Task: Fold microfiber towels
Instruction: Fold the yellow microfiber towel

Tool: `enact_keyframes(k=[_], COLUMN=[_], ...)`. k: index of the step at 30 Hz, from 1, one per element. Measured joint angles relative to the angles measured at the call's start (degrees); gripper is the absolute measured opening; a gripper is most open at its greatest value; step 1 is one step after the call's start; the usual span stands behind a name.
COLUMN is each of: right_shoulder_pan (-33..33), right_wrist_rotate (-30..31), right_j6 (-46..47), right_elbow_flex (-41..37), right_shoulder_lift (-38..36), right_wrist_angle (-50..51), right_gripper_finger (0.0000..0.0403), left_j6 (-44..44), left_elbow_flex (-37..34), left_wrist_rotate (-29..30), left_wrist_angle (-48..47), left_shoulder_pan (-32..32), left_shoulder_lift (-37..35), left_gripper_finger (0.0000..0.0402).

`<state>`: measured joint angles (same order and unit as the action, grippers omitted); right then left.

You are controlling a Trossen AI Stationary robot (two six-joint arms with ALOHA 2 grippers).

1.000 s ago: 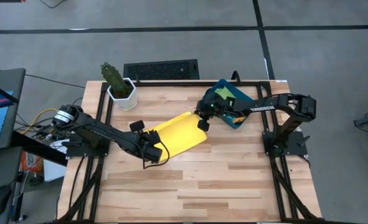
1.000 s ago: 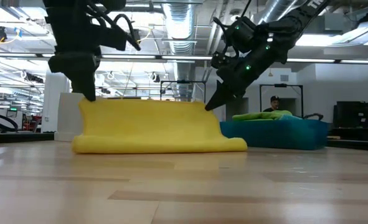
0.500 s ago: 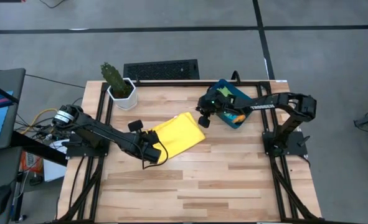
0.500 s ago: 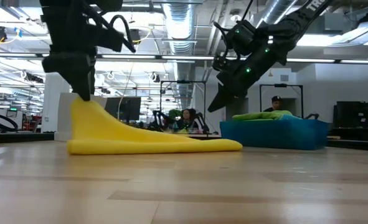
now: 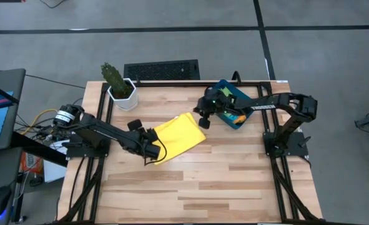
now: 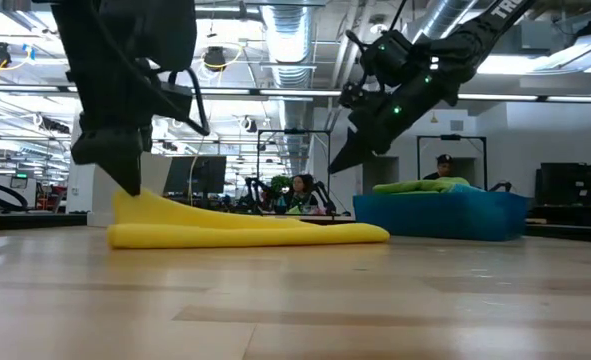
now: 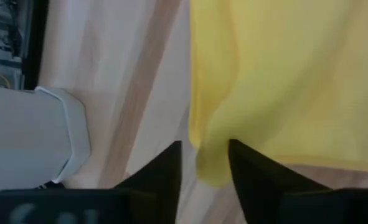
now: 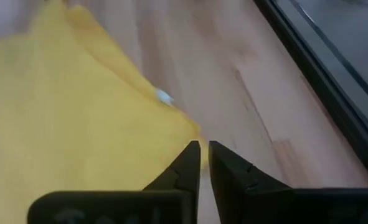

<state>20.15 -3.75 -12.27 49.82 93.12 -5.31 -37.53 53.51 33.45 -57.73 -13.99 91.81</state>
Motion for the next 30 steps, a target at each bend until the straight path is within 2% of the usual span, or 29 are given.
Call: enact_keyframes(k=[5,9,11,15,19,25,30], right_shoulder_pan=[0.28,0.26,0.26,0.26,0.63,1.39,1.86], right_wrist_rotate=[-5.02,-7.31,-7.35,-6.93,-6.03,-4.7,-4.93], right_j6=[-3.5,-5.78,-5.8,-6.73,-11.76,-18.04,-18.23], right_elbow_flex=[0.05,3.58,7.13,16.55,22.33,22.45,22.51], right_shoulder_lift=[2.72,9.15,12.95,17.97,18.92,18.51,19.96], right_wrist_angle=[-4.55,-5.19,-4.39,5.76,15.34,16.08,16.19], right_gripper_finger=[0.0081,0.0114,0.0131,0.0158,0.017,0.0164,0.0163], left_j6=[-0.58,0.29,1.08,1.52,1.54,1.98,3.09], left_elbow_flex=[-0.07,-0.06,-0.06,-0.06,-0.07,-0.08,-0.16], left_wrist_rotate=[1.4,1.56,1.62,1.64,1.72,2.49,2.86], left_wrist_angle=[0.33,0.84,0.88,0.69,0.7,0.72,0.74], left_shoulder_pan=[0.84,0.87,0.87,0.93,0.91,0.91,0.91], left_shoulder_lift=[0.0,0.0,0.0,0.02,0.02,0.02,0.02], left_gripper_finger=[0.018,0.0203,0.0205,0.0204,0.0204,0.0203,0.0203])
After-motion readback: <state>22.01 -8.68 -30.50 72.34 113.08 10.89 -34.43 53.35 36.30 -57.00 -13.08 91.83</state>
